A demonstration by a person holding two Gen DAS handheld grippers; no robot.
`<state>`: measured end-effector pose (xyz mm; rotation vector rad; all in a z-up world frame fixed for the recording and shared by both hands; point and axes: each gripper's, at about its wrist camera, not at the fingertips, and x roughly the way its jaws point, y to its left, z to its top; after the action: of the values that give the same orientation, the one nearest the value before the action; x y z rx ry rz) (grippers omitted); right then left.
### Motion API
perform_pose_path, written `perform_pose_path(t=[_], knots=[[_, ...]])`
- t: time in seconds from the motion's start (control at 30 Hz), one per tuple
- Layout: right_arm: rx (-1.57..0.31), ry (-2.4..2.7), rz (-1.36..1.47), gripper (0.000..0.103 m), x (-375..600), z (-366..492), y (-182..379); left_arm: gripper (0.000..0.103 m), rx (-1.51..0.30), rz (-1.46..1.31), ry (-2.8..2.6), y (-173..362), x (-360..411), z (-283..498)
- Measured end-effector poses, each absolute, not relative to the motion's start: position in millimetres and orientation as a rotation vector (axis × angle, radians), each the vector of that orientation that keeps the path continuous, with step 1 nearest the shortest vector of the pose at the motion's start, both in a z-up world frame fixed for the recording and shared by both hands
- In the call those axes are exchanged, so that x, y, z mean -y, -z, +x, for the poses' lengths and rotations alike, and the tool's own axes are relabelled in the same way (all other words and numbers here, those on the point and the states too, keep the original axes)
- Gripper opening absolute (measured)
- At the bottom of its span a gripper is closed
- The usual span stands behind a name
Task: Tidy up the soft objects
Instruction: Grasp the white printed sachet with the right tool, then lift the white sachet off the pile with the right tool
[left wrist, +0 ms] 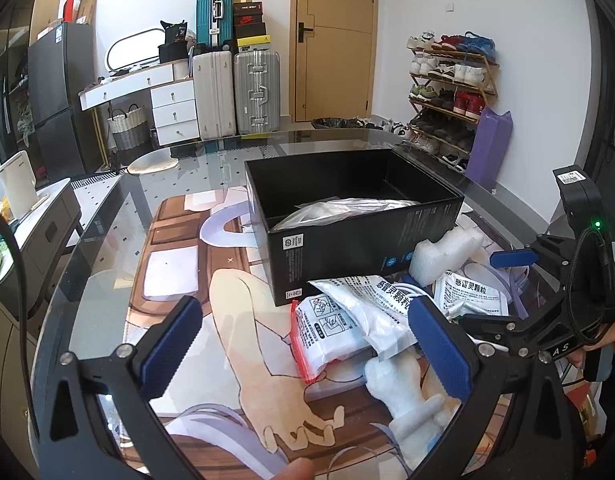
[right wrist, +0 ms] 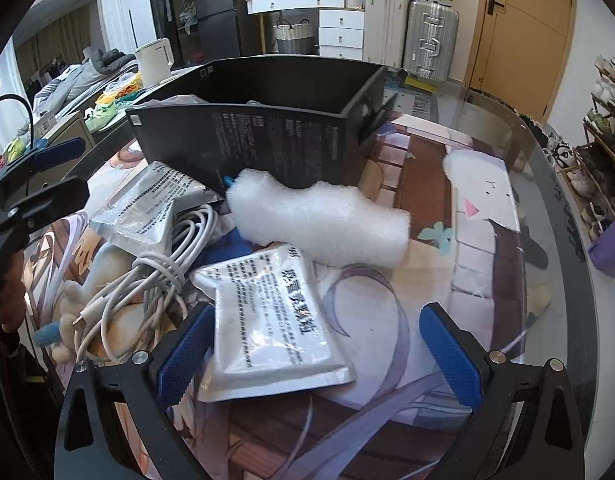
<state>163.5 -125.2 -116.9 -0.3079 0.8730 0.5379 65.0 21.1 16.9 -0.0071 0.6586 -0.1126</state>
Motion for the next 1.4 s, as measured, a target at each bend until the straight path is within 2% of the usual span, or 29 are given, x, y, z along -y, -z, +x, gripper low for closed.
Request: perform_pose_path(t=[0.1,0.23,0.53,0.8,1.4], knots=[[-0.868,-0.554,-0.314,0.100,122.6,161.0,116.3,0.103,-0.661,-0.007,0.112,-15.6,-21.6,66.3],[-0.859,-0.581,-0.323,0.081,122.7,156.2,113.0,0.103,-0.664,-0.012,0.106,-15.3,-23.9,66.9],[-0.857,-0.632,-0.343,0.052,126.4,144.9,109.2,0.103,-0.661,-0.014,0.103,-16.6,-28.1,68.0],[-0.852,-0.656,-0.350,0.042,126.7,136.0,105.5,0.103,-0.662,-0.006,0.108,-18.4,-28.3,68.1],[-0.755,-0.745,-0.311,0.042,130.2,112.6,68.8,0.103,-0.686,-0.005,0.097,-13.4,-28.1,70.1]])
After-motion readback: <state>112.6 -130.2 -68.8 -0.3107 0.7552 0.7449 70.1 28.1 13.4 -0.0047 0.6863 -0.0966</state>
